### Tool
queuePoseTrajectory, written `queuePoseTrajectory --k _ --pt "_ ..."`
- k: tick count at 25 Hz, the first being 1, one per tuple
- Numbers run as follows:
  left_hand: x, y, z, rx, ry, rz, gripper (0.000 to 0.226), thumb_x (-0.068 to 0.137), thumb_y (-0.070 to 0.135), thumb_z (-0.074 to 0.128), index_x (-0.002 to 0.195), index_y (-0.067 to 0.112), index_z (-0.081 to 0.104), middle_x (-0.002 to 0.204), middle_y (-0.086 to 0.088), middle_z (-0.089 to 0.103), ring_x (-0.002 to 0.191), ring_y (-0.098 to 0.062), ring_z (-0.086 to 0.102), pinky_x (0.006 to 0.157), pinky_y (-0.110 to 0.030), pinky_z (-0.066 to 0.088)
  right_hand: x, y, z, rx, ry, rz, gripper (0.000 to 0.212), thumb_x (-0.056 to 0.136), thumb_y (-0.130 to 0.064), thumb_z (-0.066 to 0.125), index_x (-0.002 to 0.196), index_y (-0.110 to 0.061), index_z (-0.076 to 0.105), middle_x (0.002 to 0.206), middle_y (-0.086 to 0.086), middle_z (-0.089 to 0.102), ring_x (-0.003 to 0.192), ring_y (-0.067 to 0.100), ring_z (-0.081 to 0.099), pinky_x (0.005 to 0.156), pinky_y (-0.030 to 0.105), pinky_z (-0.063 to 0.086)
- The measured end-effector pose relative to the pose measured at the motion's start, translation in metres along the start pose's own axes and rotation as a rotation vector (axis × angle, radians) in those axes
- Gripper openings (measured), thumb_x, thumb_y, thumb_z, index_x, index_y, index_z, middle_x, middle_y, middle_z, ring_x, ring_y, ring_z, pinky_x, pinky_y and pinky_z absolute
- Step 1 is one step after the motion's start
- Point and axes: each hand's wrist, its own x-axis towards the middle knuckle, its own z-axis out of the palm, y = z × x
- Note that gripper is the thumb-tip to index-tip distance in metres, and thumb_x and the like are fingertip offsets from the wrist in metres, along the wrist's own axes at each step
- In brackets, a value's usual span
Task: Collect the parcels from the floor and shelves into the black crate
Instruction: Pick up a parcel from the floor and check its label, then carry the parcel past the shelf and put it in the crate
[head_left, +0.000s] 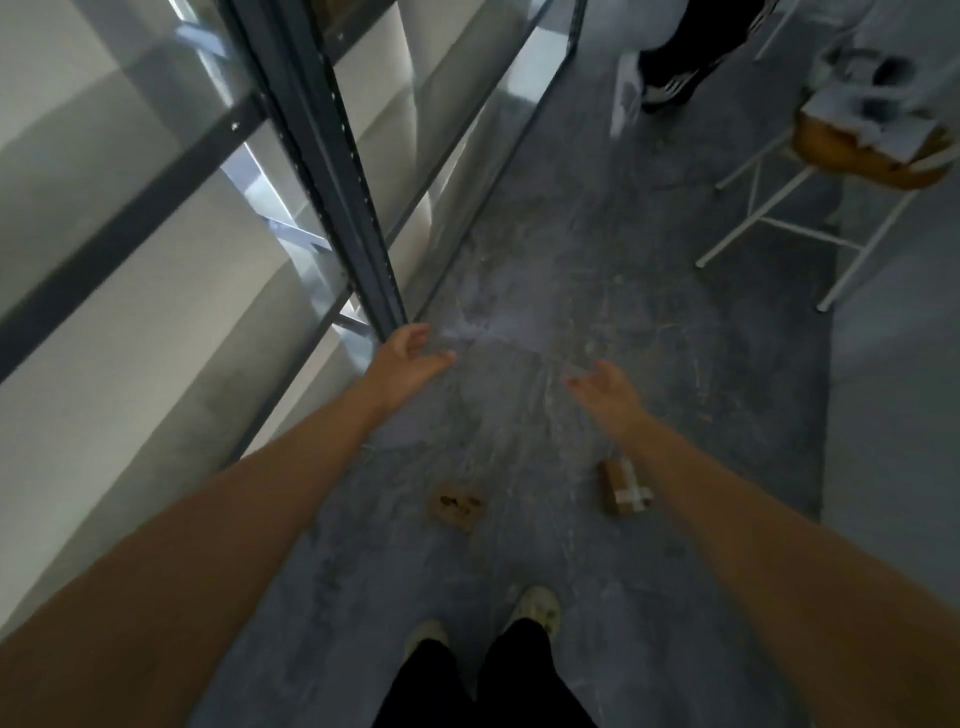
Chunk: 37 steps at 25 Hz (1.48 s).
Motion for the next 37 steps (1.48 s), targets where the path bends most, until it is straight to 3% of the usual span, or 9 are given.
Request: queuePoseTrajectory --k 3,6,10,14,18,21,26,31,37 --pt "0.059 -0.083 0.033 0.029 -0.076 -0.139 0.064 0.082 0.025 0.069 0.137 0.011 0.04 0.141 -0.008 0.044 0.13 -0.023 0.043 0.104 -0.031 0.037 0.054 0.065 0.045 -0.039 -0.034 0.133 0.063 0.088 -0.018 0.062 0.141 0.0 0.033 0.116 0.005 0.05 0.11 0.013 0.052 0.097 0.025 0.042" --pt "0.125 -0.176 0.074 0.045 -0.106 -0.231 0.066 0.083 0.025 0.068 0.139 0.009 0.036 0.145 -0.01 0.039 0.133 -0.024 0.037 0.105 -0.031 0.034 0.116 0.144 0.104 -0.025 -0.035 0.186 0.051 0.085 -0.009 0.065 0.13 0.007 0.045 0.094 0.002 0.058 0.088 0.011 0.063 0.063 0.004 0.046" --pt "0.205 -0.306 0.12 0.115 -0.101 -0.254 0.065 0.082 0.028 0.069 0.137 0.009 0.04 0.141 -0.01 0.044 0.131 -0.024 0.041 0.104 -0.03 0.035 0.188 0.272 0.178 0.012 -0.17 0.3 0.068 0.087 -0.017 0.064 0.144 -0.004 0.028 0.142 0.014 0.04 0.131 0.027 0.041 0.106 0.033 0.037" --pt "0.258 -0.432 0.156 0.189 -0.07 -0.279 0.062 0.084 0.023 0.067 0.136 0.003 0.04 0.141 -0.013 0.043 0.129 -0.026 0.042 0.097 -0.022 0.034 0.242 0.39 0.219 -0.002 -0.263 0.42 0.068 0.089 -0.026 0.06 0.145 -0.008 0.026 0.139 0.008 0.043 0.128 0.023 0.044 0.096 0.026 0.036" --pt "0.285 -0.533 0.194 0.122 -0.316 -0.651 0.065 0.094 0.049 0.041 0.146 0.013 0.026 0.148 -0.011 0.037 0.131 -0.027 0.041 0.1 -0.031 0.036 0.278 0.479 0.252 0.118 -0.419 0.851 0.047 0.092 -0.054 0.04 0.107 -0.012 0.056 0.081 0.009 0.06 0.063 0.019 0.053 0.057 0.025 0.04" --pt "0.294 -0.551 0.21 -0.027 -0.459 -0.849 0.07 0.089 0.065 0.027 0.138 0.019 0.042 0.11 -0.008 0.063 0.087 -0.025 0.065 0.074 -0.031 0.054 0.292 0.498 0.278 0.397 -0.641 0.98 0.066 0.09 -0.057 0.026 0.086 -0.009 0.072 0.075 0.013 0.07 0.068 0.024 0.063 0.064 0.027 0.045" --pt "0.304 -0.461 0.213 -0.053 -0.239 -0.595 0.058 0.09 0.058 0.041 0.121 0.011 0.059 0.121 -0.018 0.06 0.104 -0.032 0.06 0.096 -0.045 0.048 0.286 0.412 0.244 0.536 -0.388 0.802 0.059 0.092 -0.049 0.029 0.084 -0.013 0.075 0.081 0.013 0.075 0.07 0.027 0.07 0.074 0.036 0.051" --pt "0.241 -0.278 0.181 -0.209 -0.259 -0.399 0.051 0.095 0.049 0.037 0.142 0.03 0.035 0.146 -0.005 0.04 0.127 -0.028 0.045 0.104 -0.041 0.041 0.236 0.247 0.137 0.451 -0.162 0.592 0.041 0.09 -0.054 0.04 0.094 -0.021 0.066 0.093 0.004 0.071 0.087 0.026 0.064 0.072 0.038 0.053" --pt "0.118 0.001 0.072 -0.613 -0.232 -0.102 0.037 0.097 0.028 0.044 0.133 0.032 0.049 0.122 0.003 0.062 0.105 -0.014 0.06 0.082 -0.03 0.049 0.095 -0.022 0.018 0.54 -0.084 0.218 0.05 0.095 -0.048 0.037 0.124 -0.014 0.057 0.096 0.005 0.066 0.066 0.011 0.067 0.065 0.032 0.052"
